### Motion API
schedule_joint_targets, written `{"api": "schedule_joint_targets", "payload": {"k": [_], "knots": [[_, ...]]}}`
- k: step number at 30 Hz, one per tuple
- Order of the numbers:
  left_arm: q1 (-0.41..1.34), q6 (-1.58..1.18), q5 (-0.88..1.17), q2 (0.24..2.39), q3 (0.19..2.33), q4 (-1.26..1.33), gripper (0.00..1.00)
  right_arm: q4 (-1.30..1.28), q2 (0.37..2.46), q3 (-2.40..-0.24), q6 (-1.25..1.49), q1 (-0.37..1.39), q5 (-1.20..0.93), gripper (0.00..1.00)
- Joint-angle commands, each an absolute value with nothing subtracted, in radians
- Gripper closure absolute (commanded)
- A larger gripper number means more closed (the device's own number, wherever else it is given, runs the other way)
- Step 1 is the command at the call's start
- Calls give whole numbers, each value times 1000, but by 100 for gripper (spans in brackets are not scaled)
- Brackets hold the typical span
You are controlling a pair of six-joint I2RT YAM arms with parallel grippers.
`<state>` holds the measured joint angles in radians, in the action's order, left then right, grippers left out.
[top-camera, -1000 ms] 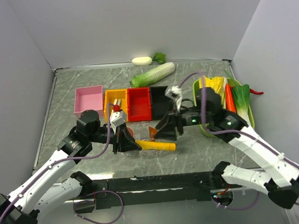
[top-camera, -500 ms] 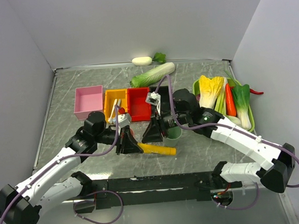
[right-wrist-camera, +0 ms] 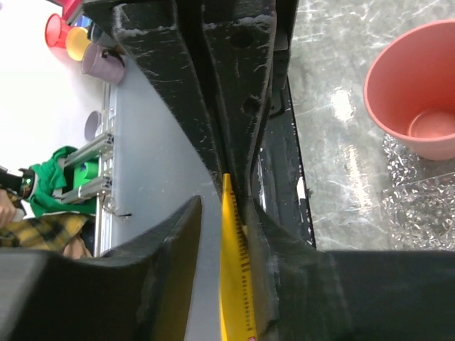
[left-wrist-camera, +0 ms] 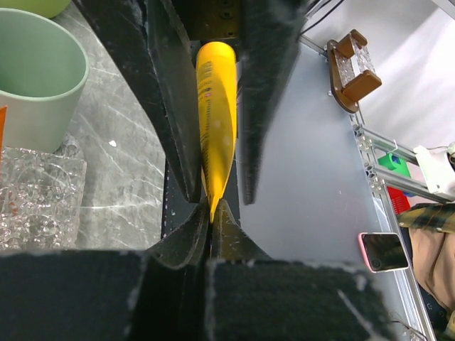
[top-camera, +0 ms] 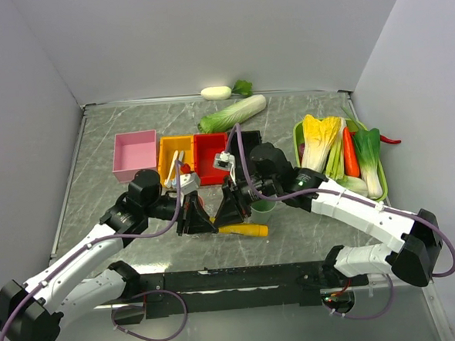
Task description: Prepare toiletry sets of a toothbrush and toothpaste on the tray
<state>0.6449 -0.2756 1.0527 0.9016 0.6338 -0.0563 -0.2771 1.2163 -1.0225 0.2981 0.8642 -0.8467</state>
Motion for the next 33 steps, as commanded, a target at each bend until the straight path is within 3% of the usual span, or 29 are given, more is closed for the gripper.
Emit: {"api": "schedule_joint_targets", "payload": {"k": [1,2,5,7,8,9,12,15,23,29,33], "knots": [[646,-261,1058,894,650,3,99,-245,1209,-1016,290,876,-873,73],[646,-261,1057,894,652,3,99,-244,1206,-1012,291,874,-870,83],[646,-268,1040,890,652,3,99,-230,1198,-1002,299,876,-856,100],[644,-273,1017,882,656,2,93,-224,1189,-996,304,876,-821,100],[643,-273,1006,871,660,3,84,-218,1174,-994,305,876,-805,100],[640,-275,997,864,663,3,63,-213,1163,-991,308,876,-793,100],[626,-328,962,816,646,53,30,-204,1114,-986,307,874,-743,100],[615,-425,907,752,606,165,21,-146,1048,-959,330,873,-700,100],[615,-681,782,647,485,440,22,64,937,-868,417,870,-718,100],[621,-802,778,661,442,586,30,135,920,-839,448,867,-742,100],[644,-784,785,701,451,563,43,146,925,-836,453,868,-742,100]]}}
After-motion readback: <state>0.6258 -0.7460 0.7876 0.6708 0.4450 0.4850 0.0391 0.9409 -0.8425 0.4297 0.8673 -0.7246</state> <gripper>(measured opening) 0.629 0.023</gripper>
